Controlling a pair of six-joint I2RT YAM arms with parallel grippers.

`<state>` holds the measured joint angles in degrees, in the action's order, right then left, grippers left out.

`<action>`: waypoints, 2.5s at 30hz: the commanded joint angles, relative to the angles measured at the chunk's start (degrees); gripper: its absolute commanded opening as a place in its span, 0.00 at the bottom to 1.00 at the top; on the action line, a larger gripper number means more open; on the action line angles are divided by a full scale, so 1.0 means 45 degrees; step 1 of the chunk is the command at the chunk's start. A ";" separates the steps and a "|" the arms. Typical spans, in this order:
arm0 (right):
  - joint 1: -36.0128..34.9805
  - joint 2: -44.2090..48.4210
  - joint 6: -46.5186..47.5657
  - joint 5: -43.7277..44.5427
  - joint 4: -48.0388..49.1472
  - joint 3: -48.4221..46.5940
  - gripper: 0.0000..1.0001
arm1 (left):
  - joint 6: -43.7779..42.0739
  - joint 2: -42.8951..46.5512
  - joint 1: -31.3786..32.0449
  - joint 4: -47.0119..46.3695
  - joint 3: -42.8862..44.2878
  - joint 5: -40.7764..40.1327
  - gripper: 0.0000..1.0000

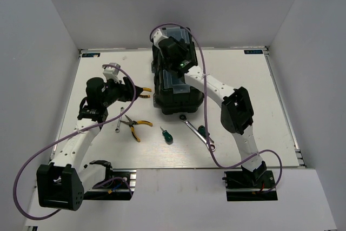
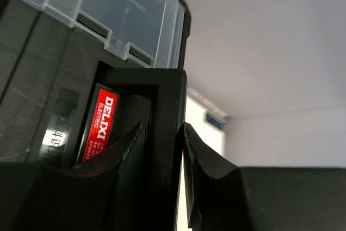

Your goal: Sort the tools into containers

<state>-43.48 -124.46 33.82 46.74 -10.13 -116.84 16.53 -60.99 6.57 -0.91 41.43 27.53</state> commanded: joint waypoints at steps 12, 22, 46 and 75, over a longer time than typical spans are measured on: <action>-0.2269 -0.1851 0.9607 0.0413 0.7737 0.0183 0.00 | -0.0139 0.2887 0.0025 -0.0013 -0.0379 -0.2249 0.77; -0.2758 -0.2478 1.0377 0.0726 0.8191 0.0026 0.55 | -0.0139 0.3495 0.0025 0.0474 -0.0496 -0.3382 0.78; -0.2525 -0.0213 0.0453 -0.1441 -0.1479 -0.2904 0.59 | 0.0465 0.6228 0.0025 0.0592 -0.0963 -0.5395 0.77; 0.0014 0.0919 -0.5075 -0.5954 -0.3687 -0.2435 0.00 | 0.1479 0.5236 0.0025 0.0202 -0.1316 -0.5024 0.74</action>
<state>-43.72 -125.54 11.40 22.00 -27.20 -127.55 20.08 -34.98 6.57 0.78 36.14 4.03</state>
